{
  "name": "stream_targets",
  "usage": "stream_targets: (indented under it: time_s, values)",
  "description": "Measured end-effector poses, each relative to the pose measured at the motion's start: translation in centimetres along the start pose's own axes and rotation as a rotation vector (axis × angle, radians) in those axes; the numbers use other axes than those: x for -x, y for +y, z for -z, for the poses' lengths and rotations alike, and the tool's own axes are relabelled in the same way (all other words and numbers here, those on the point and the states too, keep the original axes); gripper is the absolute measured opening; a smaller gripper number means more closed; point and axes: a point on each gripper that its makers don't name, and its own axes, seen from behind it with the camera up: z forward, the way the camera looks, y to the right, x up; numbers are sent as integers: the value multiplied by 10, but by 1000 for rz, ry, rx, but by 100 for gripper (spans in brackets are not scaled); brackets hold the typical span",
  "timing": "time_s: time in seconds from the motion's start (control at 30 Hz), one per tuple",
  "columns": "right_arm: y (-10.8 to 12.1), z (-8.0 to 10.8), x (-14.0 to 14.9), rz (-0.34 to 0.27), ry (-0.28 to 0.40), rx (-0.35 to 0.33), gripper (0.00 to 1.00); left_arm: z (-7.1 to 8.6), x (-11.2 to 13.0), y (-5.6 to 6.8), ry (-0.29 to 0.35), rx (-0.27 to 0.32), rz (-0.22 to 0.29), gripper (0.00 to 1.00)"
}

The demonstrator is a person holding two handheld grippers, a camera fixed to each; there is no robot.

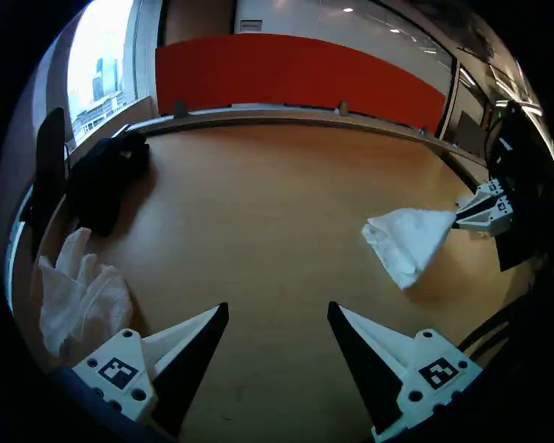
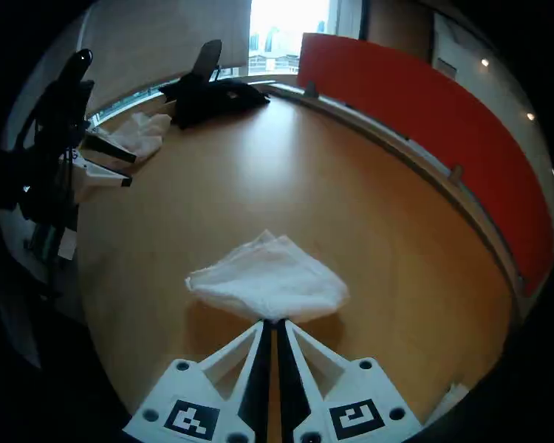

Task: Fold towel

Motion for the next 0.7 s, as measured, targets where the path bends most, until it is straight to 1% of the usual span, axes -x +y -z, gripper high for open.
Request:
stream_targets:
  time_s: [0.2,0.37,0.5,0.7]
  values:
    - [14,16,-39,24,54,18,5,0,-9,1,16,6,-6,100]
    - [31,32,-57,29,81,42,5,-1,-16,3,27,12,-14,100]
    - [47,45,-60,27,87,61,5,-2,-20,7,31,17,-22,100]
    - [71,61,-50,9,83,90,5,-4,-23,13,33,24,-32,100]
